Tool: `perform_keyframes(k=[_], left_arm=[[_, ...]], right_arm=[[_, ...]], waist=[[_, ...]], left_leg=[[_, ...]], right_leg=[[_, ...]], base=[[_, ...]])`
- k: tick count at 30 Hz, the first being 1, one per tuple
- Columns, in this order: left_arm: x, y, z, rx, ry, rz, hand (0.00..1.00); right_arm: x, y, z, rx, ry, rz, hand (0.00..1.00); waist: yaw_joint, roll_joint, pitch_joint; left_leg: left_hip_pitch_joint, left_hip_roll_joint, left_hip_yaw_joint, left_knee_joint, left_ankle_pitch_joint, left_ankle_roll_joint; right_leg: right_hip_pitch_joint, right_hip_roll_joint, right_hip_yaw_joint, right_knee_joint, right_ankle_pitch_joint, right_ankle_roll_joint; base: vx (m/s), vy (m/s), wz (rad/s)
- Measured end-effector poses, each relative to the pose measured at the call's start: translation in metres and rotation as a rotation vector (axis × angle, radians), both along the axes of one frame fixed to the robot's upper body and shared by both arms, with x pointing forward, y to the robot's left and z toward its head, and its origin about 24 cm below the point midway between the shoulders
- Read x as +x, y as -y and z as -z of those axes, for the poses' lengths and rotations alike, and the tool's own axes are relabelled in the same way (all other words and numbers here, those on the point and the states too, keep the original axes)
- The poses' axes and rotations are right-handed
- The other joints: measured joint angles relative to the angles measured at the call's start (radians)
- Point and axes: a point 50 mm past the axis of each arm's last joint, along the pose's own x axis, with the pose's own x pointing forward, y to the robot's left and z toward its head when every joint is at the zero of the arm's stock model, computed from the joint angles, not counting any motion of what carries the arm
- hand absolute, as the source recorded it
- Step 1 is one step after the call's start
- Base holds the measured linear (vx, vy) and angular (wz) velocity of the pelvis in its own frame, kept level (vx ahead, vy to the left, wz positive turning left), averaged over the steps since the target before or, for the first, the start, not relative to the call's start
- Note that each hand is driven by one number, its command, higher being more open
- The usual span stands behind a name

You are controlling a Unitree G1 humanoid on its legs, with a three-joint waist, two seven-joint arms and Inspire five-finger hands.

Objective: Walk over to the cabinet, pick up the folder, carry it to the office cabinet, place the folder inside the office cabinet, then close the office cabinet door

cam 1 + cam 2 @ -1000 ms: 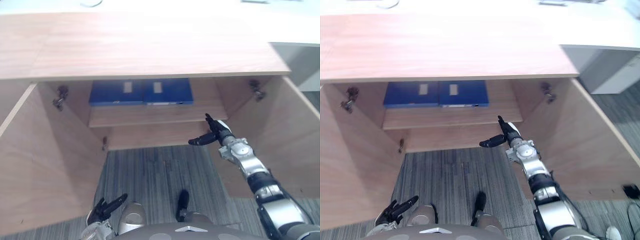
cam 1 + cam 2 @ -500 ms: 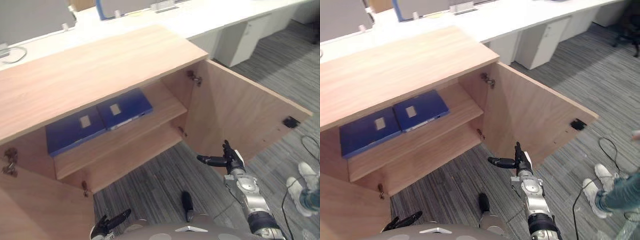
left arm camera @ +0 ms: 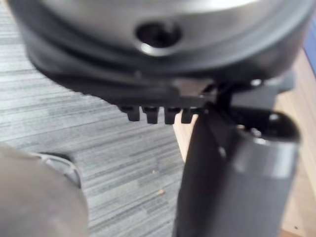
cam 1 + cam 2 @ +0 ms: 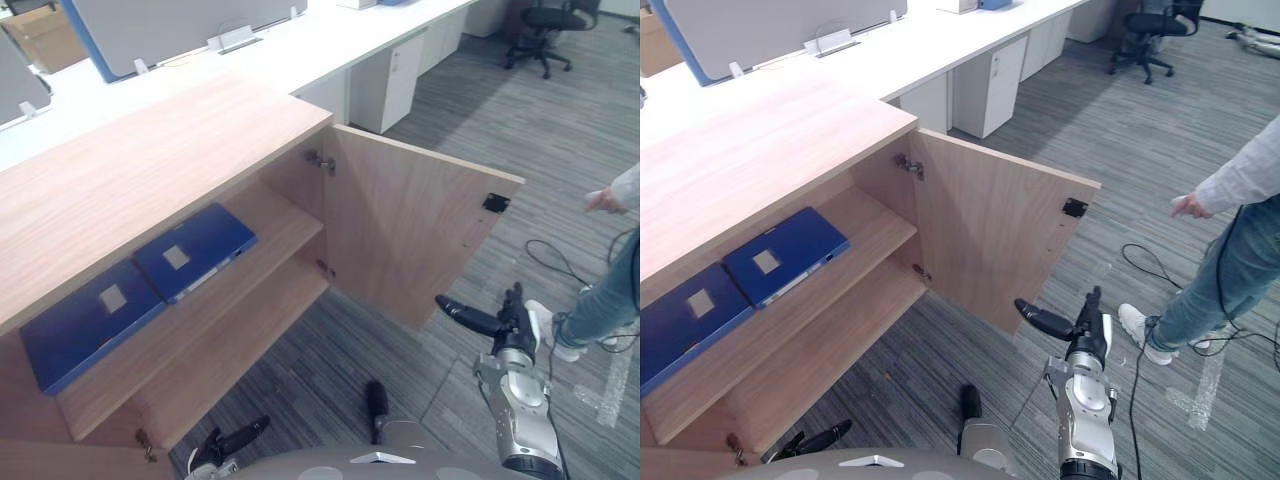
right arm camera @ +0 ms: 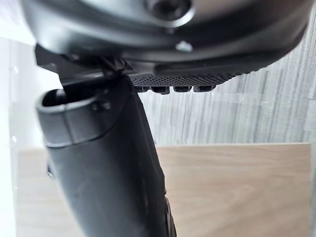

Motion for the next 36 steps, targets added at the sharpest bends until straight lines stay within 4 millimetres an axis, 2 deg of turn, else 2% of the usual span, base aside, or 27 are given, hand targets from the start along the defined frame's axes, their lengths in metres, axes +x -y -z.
perform_keyframes(k=[2, 4, 5, 6, 7, 8, 9, 11, 12, 15, 18, 21, 22, 25, 28, 33, 36], left_arm=[[0.002, -0.003, -0.001, 0.013, 0.008, -0.011, 1.00], [0.001, -0.002, -0.001, 0.008, 0.006, -0.014, 1.00], [0.000, -0.001, 0.000, 0.004, 0.004, -0.015, 1.00], [-0.003, -0.002, 0.000, 0.007, -0.005, -0.017, 1.00], [-0.006, -0.003, 0.000, 0.009, -0.012, -0.019, 1.00], [-0.013, -0.008, 0.000, 0.019, -0.035, -0.023, 1.00], [-0.019, -0.007, 0.002, 0.012, -0.054, -0.027, 1.00], [-0.028, -0.004, 0.004, -0.003, -0.087, -0.033, 1.00], [-0.030, -0.003, 0.004, -0.006, -0.094, -0.033, 1.00], [-0.032, -0.005, 0.004, -0.002, -0.095, -0.033, 1.00], [-0.032, -0.009, 0.003, 0.009, -0.092, -0.032, 1.00], [-0.033, -0.016, 0.001, 0.027, -0.090, -0.027, 1.00], [-0.032, -0.017, 0.001, 0.029, -0.090, -0.021, 1.00], [-0.033, -0.021, 0.000, 0.029, -0.089, -0.009, 1.00], [-0.038, -0.021, 0.000, 0.029, -0.100, 0.000, 1.00], [-0.038, -0.026, -0.001, 0.032, -0.099, 0.041, 1.00], [-0.035, -0.032, -0.003, 0.043, -0.082, 0.049, 1.00]], right_arm=[[-0.006, 0.006, 0.000, -0.005, 0.006, 0.074, 1.00], [-0.012, 0.017, -0.002, -0.017, 0.011, 0.143, 1.00], [-0.013, 0.019, -0.003, -0.020, 0.015, 0.157, 1.00], [-0.016, 0.025, -0.004, -0.026, 0.015, 0.187, 1.00], [-0.018, 0.028, -0.005, -0.029, 0.016, 0.201, 1.00], [-0.018, 0.034, -0.008, -0.042, 0.025, 0.210, 1.00], [-0.015, 0.038, -0.011, -0.063, 0.028, 0.202, 1.00], [-0.006, 0.047, -0.020, -0.076, 0.055, 0.171, 1.00], [-0.002, 0.051, -0.024, -0.080, 0.072, 0.159, 1.00], [0.007, 0.055, -0.026, -0.073, 0.093, 0.098, 1.00], [0.023, 0.047, -0.032, -0.077, 0.116, -0.028, 1.00], [0.041, 0.040, -0.033, -0.034, 0.141, -0.119, 1.00], [0.049, 0.038, -0.034, -0.009, 0.152, -0.148, 1.00], [0.059, 0.034, -0.040, -0.005, 0.161, -0.217, 1.00], [0.075, 0.033, -0.051, -0.008, 0.200, -0.271, 1.00], [0.080, 0.044, -0.057, 0.007, 0.199, -0.304, 1.00], [0.084, 0.041, -0.058, 0.046, 0.210, -0.325, 1.00]], waist=[[0.001, -0.016, -0.010], [0.004, -0.009, -0.028], [0.003, -0.002, -0.025], [0.000, -0.018, -0.033], [0.000, -0.019, -0.033], [0.001, -0.023, -0.042], [0.004, -0.019, -0.043], [0.012, 0.001, -0.048], [0.011, 0.004, -0.049], [0.027, -0.002, -0.049], [0.027, -0.009, -0.046], [0.033, -0.029, -0.032], [0.041, -0.035, -0.026], [0.059, -0.045, -0.021], [0.055, -0.034, -0.019], [0.045, 0.002, -0.019], [0.026, 0.003, -0.019]], left_leg=[[0.014, 0.000, 0.000, -0.012, 0.000, 0.000], [0.015, 0.014, 0.002, -0.024, 0.002, 0.004], [0.014, 0.016, 0.004, -0.027, 0.002, 0.004], [0.021, 0.015, -0.006, -0.027, 0.002, 0.003], [0.027, 0.015, -0.012, -0.026, 0.001, 0.001], [0.031, 0.014, -0.036, -0.014, -0.004, -0.006], [0.028, 0.021, -0.050, -0.014, -0.004, -0.007], [0.019, 0.028, -0.085, -0.023, 0.011, -0.018], [0.019, 0.028, -0.108, -0.040, 0.030, -0.025], [0.026, 0.029, -0.140, -0.063, 0.070, -0.034], [0.006, 0.047, -0.176, -0.074, 0.072, -0.037], [0.006, 0.057, -0.207, -0.098, 0.066, -0.047], [0.004, 0.063, -0.217, -0.100, 0.056, -0.063], [-0.012, 0.071, -0.233, -0.093, 0.047, -0.076], [-0.037, 0.075, -0.246, -0.089, 0.044, -0.081], [-0.048, 0.089, -0.275, -0.090, 0.050, -0.075], [-0.056, 0.093, -0.306, -0.079, 0.052, -0.076]], right_leg=[[-0.006, -0.024, -0.059, 0.042, -0.033, -0.011], [-0.007, -0.055, -0.138, 0.070, -0.073, -0.006], [-0.022, -0.066, -0.137, 0.112, -0.072, -0.010], [-0.040, -0.091, -0.104, 0.192, -0.102, -0.009], [-0.041, -0.099, -0.092, 0.217, -0.117, -0.006], [-0.029, -0.094, -0.068, 0.218, -0.123, 0.048], [-0.017, -0.085, -0.062, 0.193, -0.117, 0.073], [0.003, -0.066, -0.061, 0.129, -0.094, 0.108], [0.019, -0.060, -0.067, 0.091, -0.078, 0.114], [0.066, -0.046, -0.077, -0.002, -0.037, 0.113], [0.119, -0.021, -0.107, -0.144, 0.033, 0.104], [0.171, 0.001, -0.128, -0.260, 0.086, 0.097], [0.170, 0.005, -0.131, -0.261, 0.088, 0.099], [0.167, 0.009, -0.137, -0.261, 0.087, 0.099], [0.148, 0.010, -0.146, -0.261, 0.084, 0.093], [0.140, 0.027, -0.152, -0.255, 0.080, 0.079], [0.140, 0.031, -0.159, -0.255, 0.078, 0.076]], base=[[0.10, -0.014, -0.03], [0.07, -0.023, -0.01], [0.07, -0.031, 0.16], [0.08, -0.035, 0.22], [0.16, -0.082, 0.27], [0.15, -0.086, 0.06], [0.15, -0.090, -0.03], [0.12, -0.100, -0.05], [0.11, -0.120, 0.11], [0.04, -0.094, 0.07], [0.00, -0.063, 0.17], [-0.02, -0.041, 0.19], [-0.06, -0.030, 0.11], [-0.04, -0.033, 0.12], [0.04, -0.008, 0.11], [0.09, 0.022, 0.02], [0.08, 0.020, 0.04]])
